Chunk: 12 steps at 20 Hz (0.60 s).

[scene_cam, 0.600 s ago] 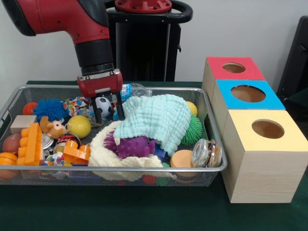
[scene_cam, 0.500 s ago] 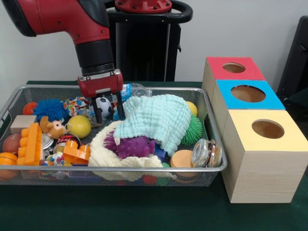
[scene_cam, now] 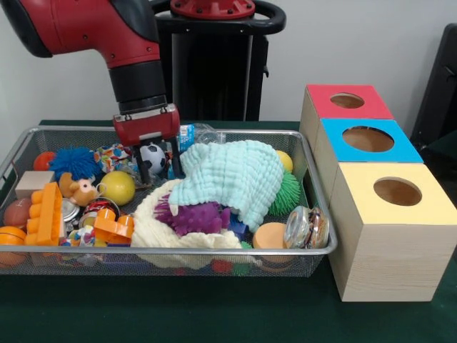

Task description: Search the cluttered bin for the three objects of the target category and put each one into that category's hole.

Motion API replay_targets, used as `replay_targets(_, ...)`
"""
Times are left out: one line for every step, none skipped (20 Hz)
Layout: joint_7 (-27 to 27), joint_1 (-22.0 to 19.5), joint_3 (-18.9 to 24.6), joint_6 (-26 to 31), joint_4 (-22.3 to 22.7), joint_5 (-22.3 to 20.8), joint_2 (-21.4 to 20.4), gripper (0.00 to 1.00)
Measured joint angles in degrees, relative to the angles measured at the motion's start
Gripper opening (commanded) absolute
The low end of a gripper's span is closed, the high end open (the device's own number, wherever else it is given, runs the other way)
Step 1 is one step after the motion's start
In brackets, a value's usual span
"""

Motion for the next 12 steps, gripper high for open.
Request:
replay_targets(0.0, -1.03, 0.27, 0.33, 0.08, 0.22, -0.03, 1.0)
replay_targets(0.0, -1.86, 0.52, 0.72, 0.15, 0.48, -0.05, 1.0)
replay_targets(0.0, -2.39, 0.7, 1.03, 0.17, 0.67, -0.05, 1.0)
replay_targets(0.0, -3.39, 1.07, 1.65, 0.22, 1.01, -0.05, 1.0)
replay_targets(0.0, -5.53, 1.91, 3.2, 0.24, 1.71, -0.05, 1.0)
replay_targets(0.0, -6.21, 2.19, 3.7, 0.26, 1.94, -0.05, 1.0)
replay_targets(0.0, -6.89, 2.5, 4.27, 0.27, 2.14, -0.06, 1.0)
replay_targets(0.0, -7.75, 2.89, 5.04, 0.27, 2.4, -0.08, 1.0)
replay_targets(0.0, -9.63, 3.72, 6.75, 0.32, 2.96, -0.18, 1.0)
replay_targets(0.0, -10.1, 3.9, 7.21, 0.34, 3.08, -0.23, 1.0)
replay_targets(0.0, -10.99, 4.25, 8.08, 0.36, 3.3, -0.37, 1.0)
replay_targets(0.0, -11.28, 4.39, 8.39, 0.36, 3.35, -0.43, 1.0)
